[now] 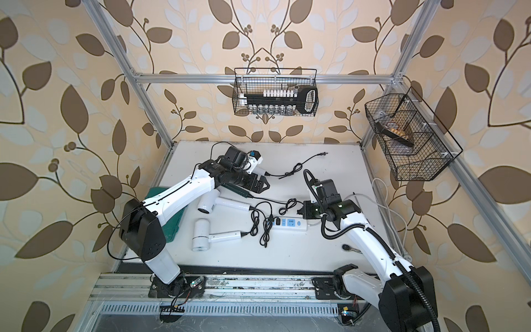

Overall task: Charge the blow dryers
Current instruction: Insert the plug into the socket.

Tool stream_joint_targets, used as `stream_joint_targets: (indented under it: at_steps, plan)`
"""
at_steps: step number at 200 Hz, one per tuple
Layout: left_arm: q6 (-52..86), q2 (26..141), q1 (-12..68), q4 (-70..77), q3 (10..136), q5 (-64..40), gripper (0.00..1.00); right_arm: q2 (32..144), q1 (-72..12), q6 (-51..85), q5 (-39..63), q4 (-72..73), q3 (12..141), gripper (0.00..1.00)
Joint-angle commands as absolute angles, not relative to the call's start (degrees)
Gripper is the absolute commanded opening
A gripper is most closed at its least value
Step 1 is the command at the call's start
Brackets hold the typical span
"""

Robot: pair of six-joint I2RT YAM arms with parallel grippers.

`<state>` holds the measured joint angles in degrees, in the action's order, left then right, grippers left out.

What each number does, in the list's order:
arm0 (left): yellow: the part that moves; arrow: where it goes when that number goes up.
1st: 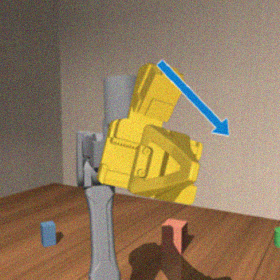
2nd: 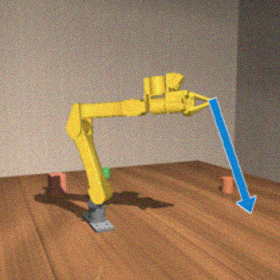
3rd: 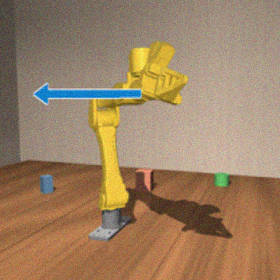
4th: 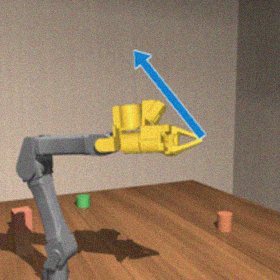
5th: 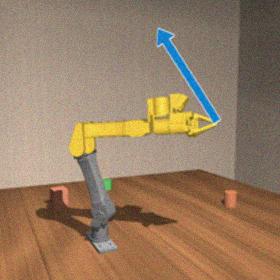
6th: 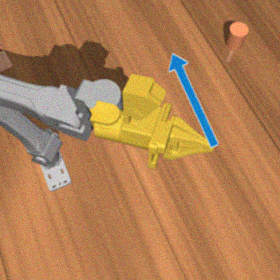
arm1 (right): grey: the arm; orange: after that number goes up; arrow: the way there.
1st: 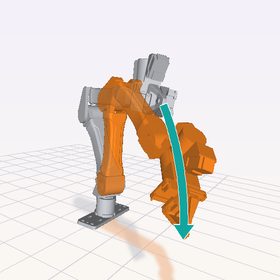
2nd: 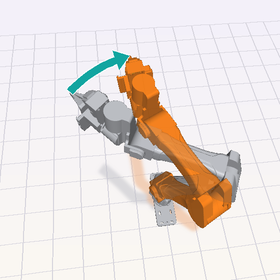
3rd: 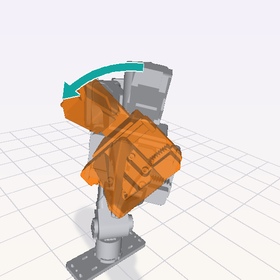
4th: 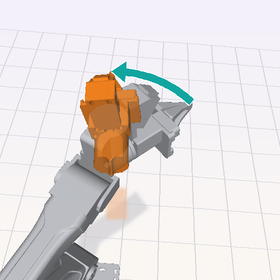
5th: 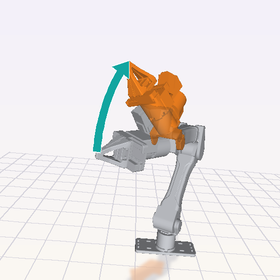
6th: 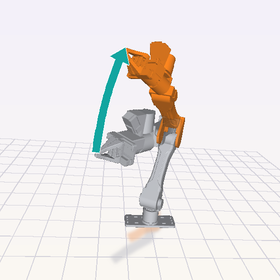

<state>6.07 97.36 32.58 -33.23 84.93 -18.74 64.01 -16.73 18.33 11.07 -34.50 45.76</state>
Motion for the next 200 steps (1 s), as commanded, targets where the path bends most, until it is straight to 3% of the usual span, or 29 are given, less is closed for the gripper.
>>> stream_joint_targets:
  at_steps: [1, 105, 200]
  plan:
    - [6.3, 96.0, 32.6, -33.8, 85.7, -19.1, 0.99, 64.0, -16.5, 18.9, 12.3, -33.9, 46.6, 0.00]
    - [5.4, 96.3, 32.6, -35.0, 86.4, -19.0, 0.99, 66.4, -16.5, 18.1, 13.6, -35.4, 49.1, 0.00]
    - [5.2, 96.4, 32.9, -35.8, 85.7, -17.8, 0.99, 76.6, -14.2, 16.7, 13.2, -33.5, 58.2, 0.00]
